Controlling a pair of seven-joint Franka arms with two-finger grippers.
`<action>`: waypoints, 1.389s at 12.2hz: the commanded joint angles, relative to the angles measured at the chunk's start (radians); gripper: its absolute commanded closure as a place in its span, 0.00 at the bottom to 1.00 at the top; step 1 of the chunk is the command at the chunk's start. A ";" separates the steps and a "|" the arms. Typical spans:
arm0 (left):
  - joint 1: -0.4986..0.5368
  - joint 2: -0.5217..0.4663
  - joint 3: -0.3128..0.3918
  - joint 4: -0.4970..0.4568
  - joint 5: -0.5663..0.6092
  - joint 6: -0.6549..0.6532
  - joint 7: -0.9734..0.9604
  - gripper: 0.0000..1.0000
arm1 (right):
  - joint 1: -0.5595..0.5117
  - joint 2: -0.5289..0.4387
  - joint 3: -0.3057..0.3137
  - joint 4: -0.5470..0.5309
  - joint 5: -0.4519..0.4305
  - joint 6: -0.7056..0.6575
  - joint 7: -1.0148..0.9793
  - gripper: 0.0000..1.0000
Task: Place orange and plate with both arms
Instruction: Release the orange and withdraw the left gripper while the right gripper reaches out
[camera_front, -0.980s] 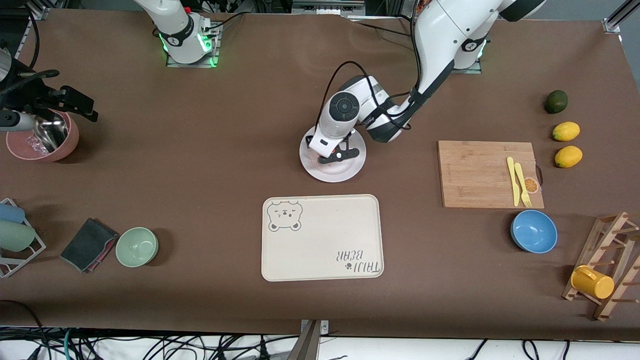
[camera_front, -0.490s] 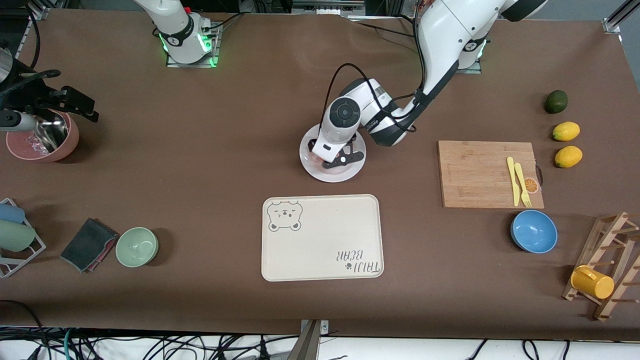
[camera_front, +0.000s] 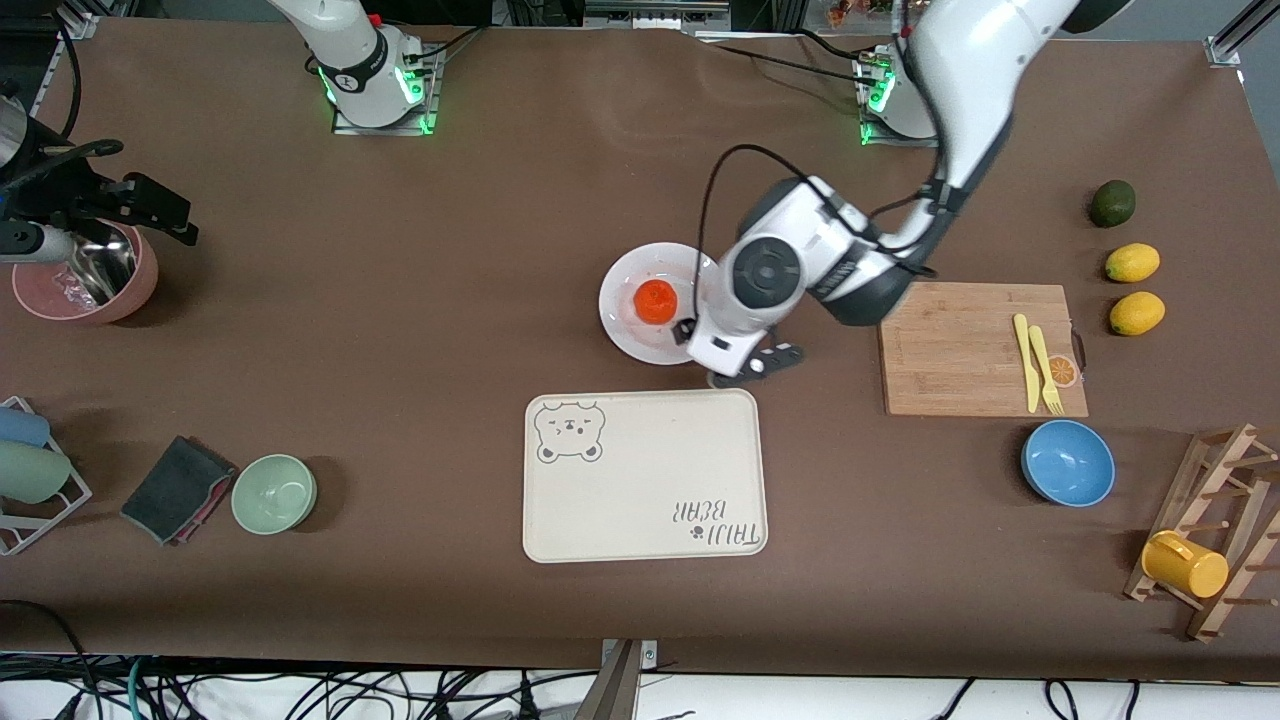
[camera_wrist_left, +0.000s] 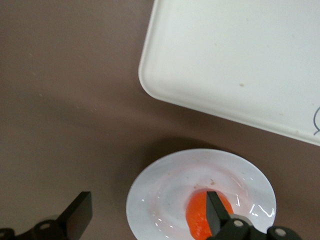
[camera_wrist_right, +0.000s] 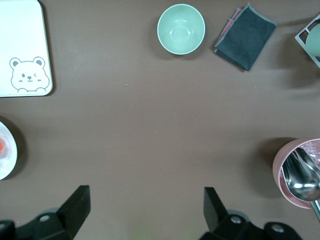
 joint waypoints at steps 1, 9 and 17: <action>0.104 -0.031 -0.013 -0.003 0.016 -0.061 0.161 0.00 | -0.002 0.009 0.001 0.023 -0.012 -0.006 -0.007 0.00; 0.459 -0.103 -0.011 -0.005 0.021 -0.157 0.696 0.00 | 0.042 0.051 0.013 -0.035 0.233 -0.040 -0.060 0.00; 0.628 -0.209 -0.003 0.009 0.018 -0.217 0.903 0.00 | 0.051 0.193 0.016 -0.336 0.833 0.281 -0.300 0.00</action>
